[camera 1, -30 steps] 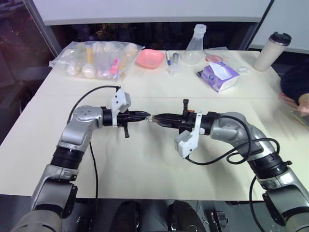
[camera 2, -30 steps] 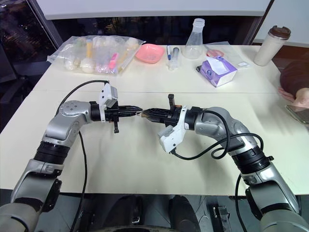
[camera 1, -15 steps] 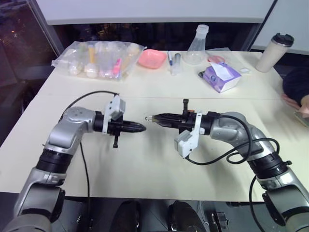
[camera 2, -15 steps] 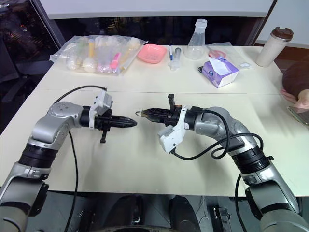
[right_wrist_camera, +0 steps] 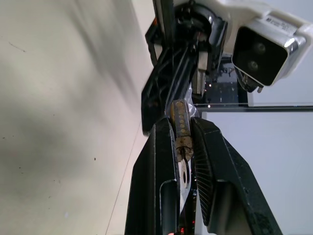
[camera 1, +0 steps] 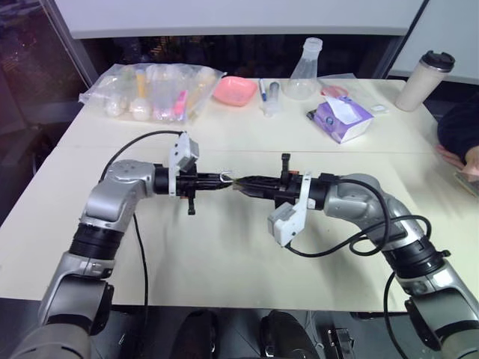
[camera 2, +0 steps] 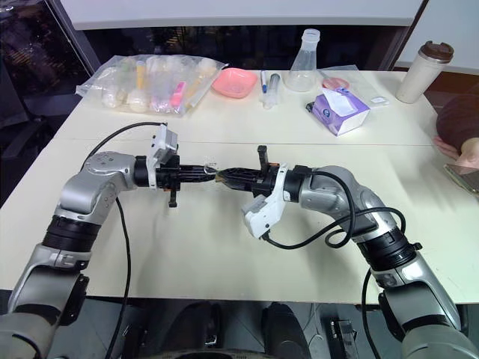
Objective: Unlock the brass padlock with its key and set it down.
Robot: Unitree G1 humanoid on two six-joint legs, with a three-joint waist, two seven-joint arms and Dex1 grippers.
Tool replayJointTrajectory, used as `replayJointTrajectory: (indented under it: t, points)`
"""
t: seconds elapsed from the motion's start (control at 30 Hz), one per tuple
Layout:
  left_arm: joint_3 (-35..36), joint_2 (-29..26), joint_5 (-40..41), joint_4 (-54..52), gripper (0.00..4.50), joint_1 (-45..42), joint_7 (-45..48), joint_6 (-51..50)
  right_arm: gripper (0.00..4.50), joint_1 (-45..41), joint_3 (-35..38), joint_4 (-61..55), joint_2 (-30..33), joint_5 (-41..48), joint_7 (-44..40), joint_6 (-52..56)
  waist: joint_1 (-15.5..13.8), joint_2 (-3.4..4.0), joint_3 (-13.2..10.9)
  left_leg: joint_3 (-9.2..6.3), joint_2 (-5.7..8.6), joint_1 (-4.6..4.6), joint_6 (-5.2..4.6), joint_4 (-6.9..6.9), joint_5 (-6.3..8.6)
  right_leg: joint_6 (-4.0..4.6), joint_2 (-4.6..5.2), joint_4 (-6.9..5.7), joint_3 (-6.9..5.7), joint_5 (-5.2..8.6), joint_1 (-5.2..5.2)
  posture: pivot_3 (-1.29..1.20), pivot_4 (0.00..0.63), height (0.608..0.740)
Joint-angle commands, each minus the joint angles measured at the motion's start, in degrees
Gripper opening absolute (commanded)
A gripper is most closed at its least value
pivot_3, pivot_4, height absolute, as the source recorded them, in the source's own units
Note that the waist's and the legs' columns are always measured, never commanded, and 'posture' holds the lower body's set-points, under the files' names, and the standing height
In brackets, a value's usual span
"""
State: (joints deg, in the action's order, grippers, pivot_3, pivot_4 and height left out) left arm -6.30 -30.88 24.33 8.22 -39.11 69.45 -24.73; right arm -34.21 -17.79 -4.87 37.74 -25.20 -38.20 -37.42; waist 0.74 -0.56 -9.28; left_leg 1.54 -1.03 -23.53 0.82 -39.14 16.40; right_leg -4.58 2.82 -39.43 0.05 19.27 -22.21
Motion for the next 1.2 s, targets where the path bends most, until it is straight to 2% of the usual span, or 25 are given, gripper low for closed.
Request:
replayJointTrajectory:
  t: [0.03, 0.13, 0.2, 0.33, 0.47, 0.7, 0.87, 1.03, 1.07, 1.2]
  points:
    - [1.9, -0.1, 0.2, -0.6, 0.02, -1.3, -0.5, 1.4, 0.0, 0.1, 0.4, -2.2, 0.1, 1.3, -0.1, 0.0, 0.1, 0.0, 0.0, 0.0, 0.0, 0.0, 0.02, 0.01, -0.01, 0.0, 0.0, 0.0, 0.0, 0.0, 0.0, 0.0, 0.15, 0.74]
    - [1.3, -1.3, -0.2, -1.1, 0.02, -0.4, 0.6, 1.7, 0.0, 0.3, 0.3, -1.7, 0.0, 1.4, -0.4, 0.0, 0.3, 0.0, 0.0, 0.0, -0.02, 0.0, 0.05, 0.02, -0.03, 0.0, -0.02, -0.01, 0.01, 0.0, -0.02, 0.0, 0.15, 0.74]
    - [0.7, -4.0, -2.6, -0.4, 0.02, 1.4, 2.2, 4.5, 0.0, 0.4, 0.0, -0.3, -0.4, 1.1, 0.0, -0.2, 0.5, 0.0, 0.0, 0.0, -0.03, 0.0, 0.07, 0.02, -0.04, 0.0, -0.03, -0.01, 0.01, 0.0, -0.02, 0.0, 0.15, 0.74]
    - [1.9, -8.5, -5.9, 4.3, 0.02, 3.2, 3.1, 9.6, 0.0, 0.7, -0.6, 3.5, -1.6, -0.3, 1.9, -1.5, 0.4, 0.0, 0.0, 0.01, -0.05, 0.04, 0.05, 0.04, -0.03, 0.01, -0.06, -0.04, 0.01, 0.0, -0.03, 0.0, 0.15, 0.74]
    - [3.6, -10.7, -6.3, 5.9, 0.02, 3.4, 2.4, 10.4, 0.0, 0.6, -2.0, 9.5, -3.5, -1.7, 4.2, -2.8, -0.1, 0.0, 0.0, 0.01, -0.01, 0.04, -0.01, 0.01, 0.0, 0.01, -0.02, -0.03, 0.0, 0.0, 0.0, 0.0, 0.15, 0.74]
    - [5.5, -9.9, -3.5, -1.8, 0.02, 5.3, -0.8, 5.2, 0.0, 0.8, -3.7, 20.9, -7.2, 1.0, 5.2, -2.2, 0.2, -0.01, 0.0, 0.01, 0.03, 0.02, 0.04, 0.02, -0.02, 0.0, 0.04, -0.02, 0.01, 0.0, 0.0, 0.0, 0.15, 0.74]
    - [6.1, -10.1, -2.6, -4.9, 0.02, 6.7, -2.2, 3.3, 0.0, 0.0, -6.0, 28.8, -8.1, -2.9, 8.1, -5.7, 0.4, -0.01, 0.0, 0.01, 0.0, 0.02, 0.04, 0.03, -0.02, 0.0, 0.01, -0.03, 0.01, 0.0, -0.01, 0.0, 0.15, 0.74]
    - [6.8, -9.9, -1.1, -7.4, 0.02, 7.2, -3.1, 1.1, 0.0, -0.2, -7.4, 31.2, -7.8, -4.8, 10.0, -8.1, 0.4, -0.01, 0.0, 0.02, -0.01, 0.03, 0.05, 0.03, -0.02, 0.0, 0.0, -0.04, 0.02, 0.0, -0.02, 0.0, 0.15, 0.74]
    - [6.9, -9.8, -0.6, -8.2, 0.0, 7.5, -3.2, 0.5, 0.97, -0.2, -7.9, 30.7, -7.1, -6.2, 10.7, -9.3, 0.4, -0.01, 0.0, 0.02, -0.01, 0.03, 0.05, 0.03, -0.03, 0.0, 0.0, -0.04, 0.02, 0.0, -0.02, 0.0, 0.15, 0.74]
    - [6.6, -9.9, 0.0, -10.0, 0.0, 8.1, -3.3, -0.3, 2.95, 1.2, -8.4, 28.1, -5.2, -9.0, 12.4, -11.9, 0.4, 0.0, 0.0, 0.01, -0.01, 0.03, 0.07, 0.03, -0.04, 0.0, 0.0, -0.03, 0.02, 0.0, -0.01, 0.0, 0.15, 0.74]
